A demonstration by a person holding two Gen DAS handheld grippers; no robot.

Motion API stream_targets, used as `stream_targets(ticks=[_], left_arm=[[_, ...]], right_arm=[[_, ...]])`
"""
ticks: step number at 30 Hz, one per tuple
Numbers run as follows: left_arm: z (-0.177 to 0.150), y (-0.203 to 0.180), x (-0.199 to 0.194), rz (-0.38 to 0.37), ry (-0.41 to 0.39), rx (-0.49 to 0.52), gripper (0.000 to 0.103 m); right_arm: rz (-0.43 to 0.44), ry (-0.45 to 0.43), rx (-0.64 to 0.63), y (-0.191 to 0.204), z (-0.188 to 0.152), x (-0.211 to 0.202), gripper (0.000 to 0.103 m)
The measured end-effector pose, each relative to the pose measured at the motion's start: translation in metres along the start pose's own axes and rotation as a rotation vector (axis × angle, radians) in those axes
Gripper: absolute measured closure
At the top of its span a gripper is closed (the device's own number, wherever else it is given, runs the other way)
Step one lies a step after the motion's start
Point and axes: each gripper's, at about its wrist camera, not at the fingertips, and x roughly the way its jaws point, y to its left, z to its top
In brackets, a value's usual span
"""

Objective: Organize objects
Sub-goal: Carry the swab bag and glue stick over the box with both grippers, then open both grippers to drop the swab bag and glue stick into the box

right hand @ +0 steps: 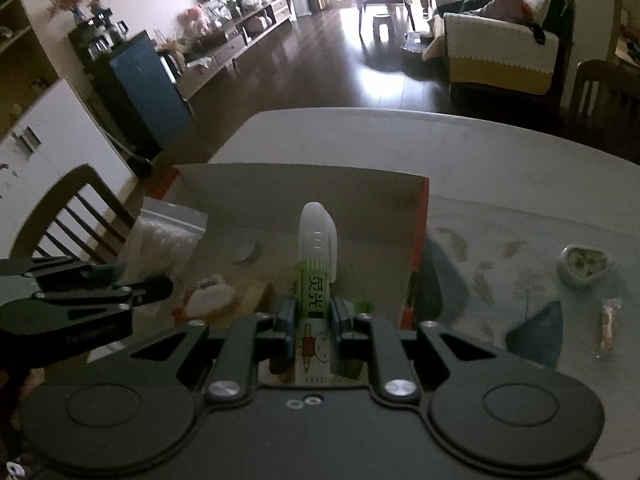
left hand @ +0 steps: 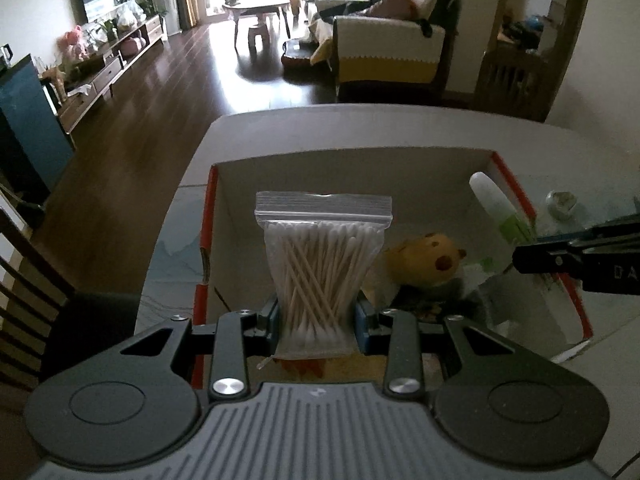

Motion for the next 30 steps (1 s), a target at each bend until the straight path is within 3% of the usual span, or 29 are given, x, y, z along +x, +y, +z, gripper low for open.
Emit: stream_targets(ticks=[17,19,23,25,27,30], left_arm=[[-0.003,0.003,0.05,0.005,0.103,0.056,0.068],[-0.003,0.002,0.05,0.002,0.107,0.063,0.068],[-0.002,0.003,0.051,-0.008,0.117,0.063,0.068],[-0.002,0.003,0.051,-0.013,0.121,0.058,0.065],[-0.003,0.003,0.05,-0.011,0.122,0.054,0.052],[-0.006,-0.001,0.047,-0.012,0.111,0.063,0.045]], right_arm=[[-0.093,0.074,-0.075,0.014,-0.017,0.03,0.086],[-0.098,0.072,-0.094,0.017,-0.017,0.029,0.08],[-0.093,0.058,-0.126,0.017,-0.019,0.024,0.078],[-0.08,0.059,-0.13,0.018,-0.019,0.021,0.075],[-0.07,0.057,-0.139,0.018,-0.02,0.019,0.073],[-0.057,0.049,-0.138,0.017,-0.022,0.014,0.069]])
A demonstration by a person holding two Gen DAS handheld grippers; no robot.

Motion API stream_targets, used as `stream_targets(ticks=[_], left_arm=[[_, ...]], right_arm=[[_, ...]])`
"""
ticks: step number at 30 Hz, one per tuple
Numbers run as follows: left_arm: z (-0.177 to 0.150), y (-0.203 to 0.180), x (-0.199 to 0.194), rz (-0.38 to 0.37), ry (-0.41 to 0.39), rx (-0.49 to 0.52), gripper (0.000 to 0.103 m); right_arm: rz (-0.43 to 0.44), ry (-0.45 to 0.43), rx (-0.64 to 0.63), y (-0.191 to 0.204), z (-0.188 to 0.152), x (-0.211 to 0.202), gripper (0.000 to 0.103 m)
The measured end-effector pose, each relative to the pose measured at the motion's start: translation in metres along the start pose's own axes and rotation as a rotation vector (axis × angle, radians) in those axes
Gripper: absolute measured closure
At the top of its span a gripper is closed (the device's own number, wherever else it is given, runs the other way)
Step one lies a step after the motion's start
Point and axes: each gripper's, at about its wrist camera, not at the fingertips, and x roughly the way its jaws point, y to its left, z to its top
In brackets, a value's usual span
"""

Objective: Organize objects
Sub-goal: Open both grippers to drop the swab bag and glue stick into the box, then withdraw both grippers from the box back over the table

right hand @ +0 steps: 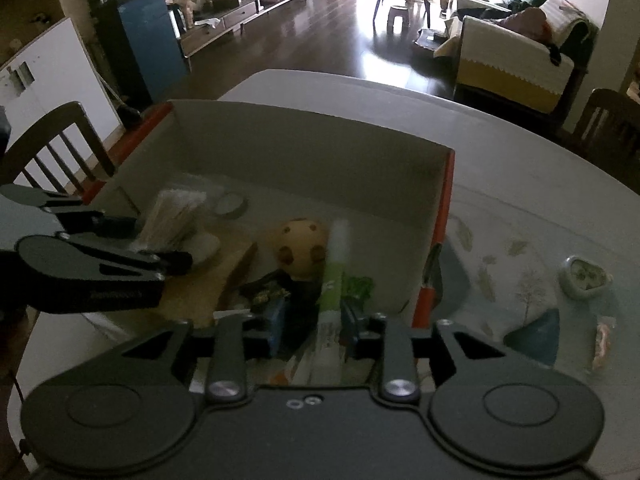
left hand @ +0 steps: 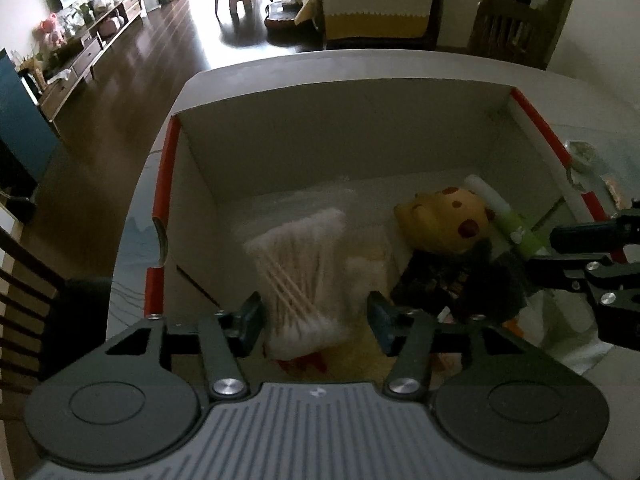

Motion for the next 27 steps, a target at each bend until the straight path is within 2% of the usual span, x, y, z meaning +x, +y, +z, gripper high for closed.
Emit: stream_targets(ticks=[2,13,15,23,27], left_arm=[[-0.001,-0.003,-0.003,0.006,-0.011,0.007,0.04],[-0.008,-0.01,-0.032,0.01,-0.067,0.003,0.038],[-0.009,-0.013,-0.039,0.011,-0.078,0.006,0.034],[-0.01,-0.035,-0.068,-0.007,-0.12,0.009,0.034],[-0.014,-0.051,-0.08,-0.019,-0.137,0.0,0.027]], right_arm=[[0.008,-0.006,0.006,-0.002,-0.001,-0.003,0.067],[0.07,-0.08,0.013,-0.009,-0.008,-0.029,0.042],[0.083,-0.096,0.014,-0.011,-0.009,-0.035,0.04],[0.129,-0.139,0.017,-0.024,-0.022,-0.061,0.033],[0.151,-0.16,0.017,-0.037,-0.032,-0.078,0.03]])
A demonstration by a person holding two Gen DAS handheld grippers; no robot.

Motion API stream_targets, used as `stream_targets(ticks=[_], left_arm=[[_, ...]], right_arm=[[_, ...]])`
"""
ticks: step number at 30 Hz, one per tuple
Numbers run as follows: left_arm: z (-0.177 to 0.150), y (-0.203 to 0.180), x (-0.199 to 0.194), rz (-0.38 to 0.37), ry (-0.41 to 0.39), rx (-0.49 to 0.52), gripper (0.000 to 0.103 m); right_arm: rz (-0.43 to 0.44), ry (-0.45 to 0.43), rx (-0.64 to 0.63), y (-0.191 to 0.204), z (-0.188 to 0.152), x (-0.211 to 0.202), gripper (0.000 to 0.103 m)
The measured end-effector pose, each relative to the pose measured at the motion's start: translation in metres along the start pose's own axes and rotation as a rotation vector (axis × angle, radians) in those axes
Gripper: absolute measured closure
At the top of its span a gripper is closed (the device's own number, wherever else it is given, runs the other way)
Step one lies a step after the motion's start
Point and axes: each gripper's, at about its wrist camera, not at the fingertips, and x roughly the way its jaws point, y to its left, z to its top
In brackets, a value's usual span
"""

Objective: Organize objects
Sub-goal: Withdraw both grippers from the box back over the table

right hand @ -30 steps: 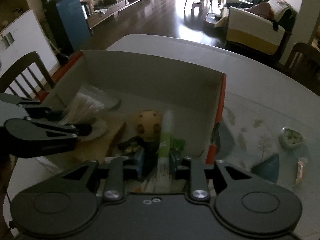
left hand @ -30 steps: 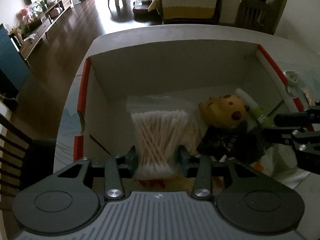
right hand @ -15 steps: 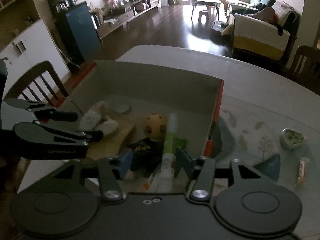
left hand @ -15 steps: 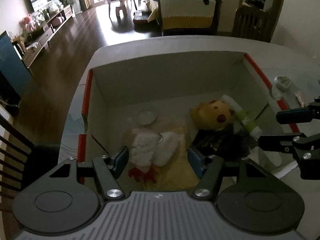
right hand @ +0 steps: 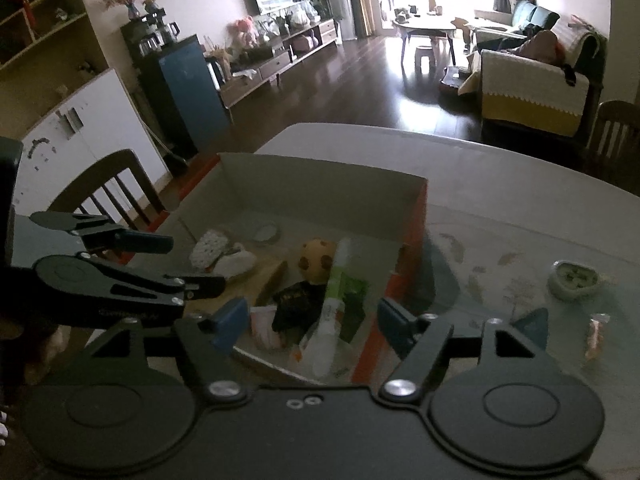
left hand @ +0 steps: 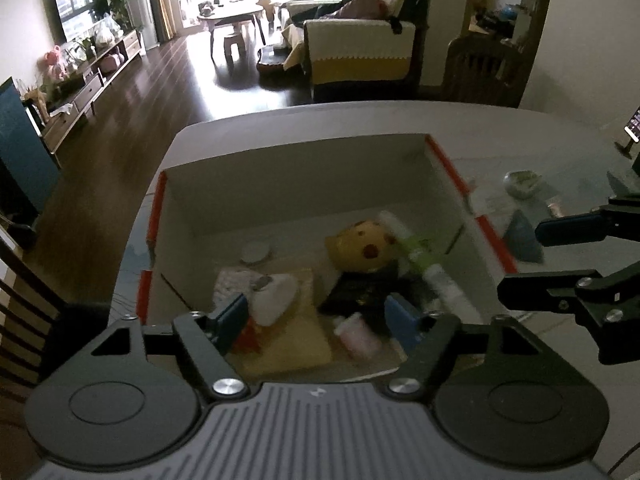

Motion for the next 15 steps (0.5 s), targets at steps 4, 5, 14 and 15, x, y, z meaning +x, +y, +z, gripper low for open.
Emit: stream_targets(ticks=[4,5,14,15], left_arm=[[0.0,-0.022,-0.01,-0.011,-0.02,0.003,0.027],[0.0,-0.028,-0.012,-0.019,-0.027,0.0,0.027],[0.005,-0.096,-0.018,-0.073,-0.058,0.005,0.024],[0.006,-0.105,-0.017,-0.08,-0.06,0.011,0.024]], right_arm=[[0.004,-0.017,0.006,-0.013,-0.01,-0.022,0.026],[0.003,-0.022,0.007,-0.016,-0.013,-0.028,0.026],[-0.041,-0.035,0.035,-0.069,-0.04,-0.067,0.022],[-0.049,-0.034,0.042,-0.077,-0.043,-0.07,0.022]])
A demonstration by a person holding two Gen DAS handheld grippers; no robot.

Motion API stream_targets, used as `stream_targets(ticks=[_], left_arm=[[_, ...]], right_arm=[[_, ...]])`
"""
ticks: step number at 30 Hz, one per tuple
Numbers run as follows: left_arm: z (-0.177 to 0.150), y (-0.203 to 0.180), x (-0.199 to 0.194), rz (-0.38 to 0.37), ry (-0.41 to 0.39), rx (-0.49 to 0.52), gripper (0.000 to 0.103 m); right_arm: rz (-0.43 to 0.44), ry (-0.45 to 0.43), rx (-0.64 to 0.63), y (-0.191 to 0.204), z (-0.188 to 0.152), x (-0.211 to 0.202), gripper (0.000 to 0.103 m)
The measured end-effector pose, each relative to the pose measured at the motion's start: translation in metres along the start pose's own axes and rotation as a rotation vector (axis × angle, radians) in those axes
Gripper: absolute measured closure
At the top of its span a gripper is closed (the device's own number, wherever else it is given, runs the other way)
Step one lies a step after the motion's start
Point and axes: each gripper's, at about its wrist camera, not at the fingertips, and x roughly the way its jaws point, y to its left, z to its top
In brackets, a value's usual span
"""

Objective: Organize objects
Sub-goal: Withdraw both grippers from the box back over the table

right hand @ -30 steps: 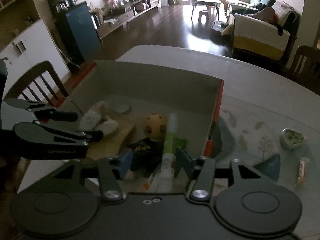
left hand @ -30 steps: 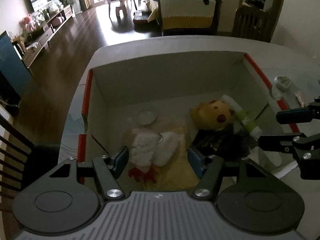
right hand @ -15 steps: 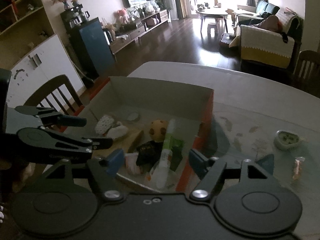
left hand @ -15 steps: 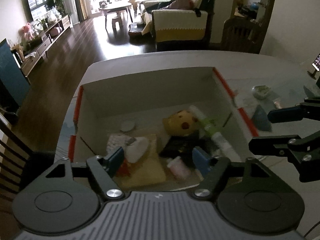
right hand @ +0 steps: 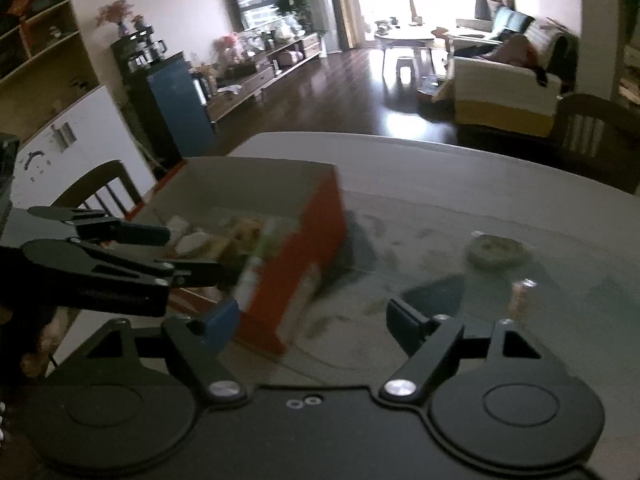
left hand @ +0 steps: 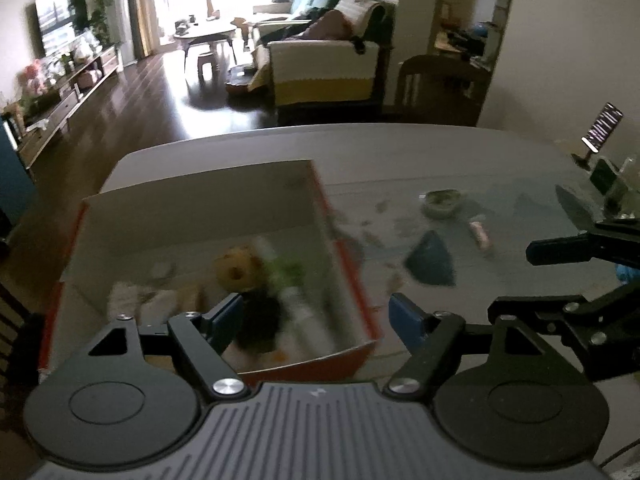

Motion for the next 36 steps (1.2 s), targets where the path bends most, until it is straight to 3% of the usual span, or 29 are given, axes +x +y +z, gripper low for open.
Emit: stream_targets(ticks=[10,13,20,30,36], left_arm=[[0.016,-0.076,0.031,-0.05,0.001,0.041,0.017],[0.025,-0.095,0.042,-0.06,-0.013,0.073,0.001],[0.053,-0.129,0.082,-0.095,-0.02,0.147,0.0],[0.088,-0.161,0.161,-0.141,0.087,0.342,0.0],[0.101,-0.169,0.205,-0.139,0.109,0.416,0.0]], right_arm=[[-0.076,0.01,0.058,-0.081,-0.02,-0.018,0.022],[-0.102,0.01,0.071,-0.101,-0.026,-0.02,0.022],[-0.139,0.02,0.105,-0.136,-0.031,-0.012,0.022],[-0.176,0.058,0.123,-0.162,-0.027,0.017,0.022],[-0.194,0.094,0.128,-0.167,-0.021,0.045,0.022]])
